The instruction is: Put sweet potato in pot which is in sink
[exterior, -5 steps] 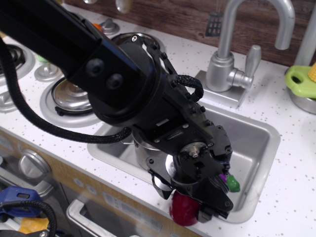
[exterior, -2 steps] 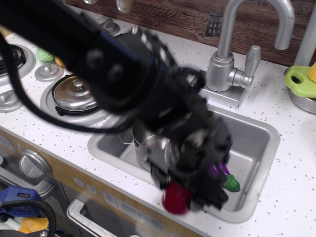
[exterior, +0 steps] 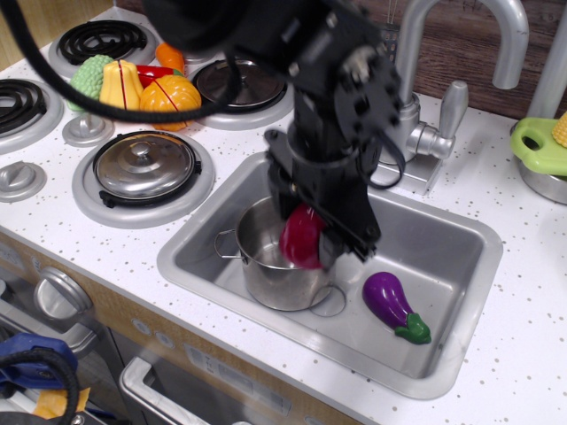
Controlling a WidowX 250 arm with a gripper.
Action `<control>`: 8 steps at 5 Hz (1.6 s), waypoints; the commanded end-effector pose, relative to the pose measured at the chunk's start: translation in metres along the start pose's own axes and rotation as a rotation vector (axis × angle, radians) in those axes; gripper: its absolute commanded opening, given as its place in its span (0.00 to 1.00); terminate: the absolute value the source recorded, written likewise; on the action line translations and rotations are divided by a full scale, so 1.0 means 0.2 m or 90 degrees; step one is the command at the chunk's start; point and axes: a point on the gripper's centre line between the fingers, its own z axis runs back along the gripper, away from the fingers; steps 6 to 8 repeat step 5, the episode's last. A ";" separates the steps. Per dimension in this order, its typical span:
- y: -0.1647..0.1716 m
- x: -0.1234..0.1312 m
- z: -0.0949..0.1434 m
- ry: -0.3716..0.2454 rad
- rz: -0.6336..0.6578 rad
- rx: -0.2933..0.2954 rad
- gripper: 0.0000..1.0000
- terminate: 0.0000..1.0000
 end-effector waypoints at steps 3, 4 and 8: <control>0.24 0.03 -0.13 -0.087 -0.136 0.034 1.00 0.00; 0.24 0.03 -0.13 -0.087 -0.136 0.034 1.00 0.00; 0.24 0.03 -0.13 -0.087 -0.136 0.034 1.00 1.00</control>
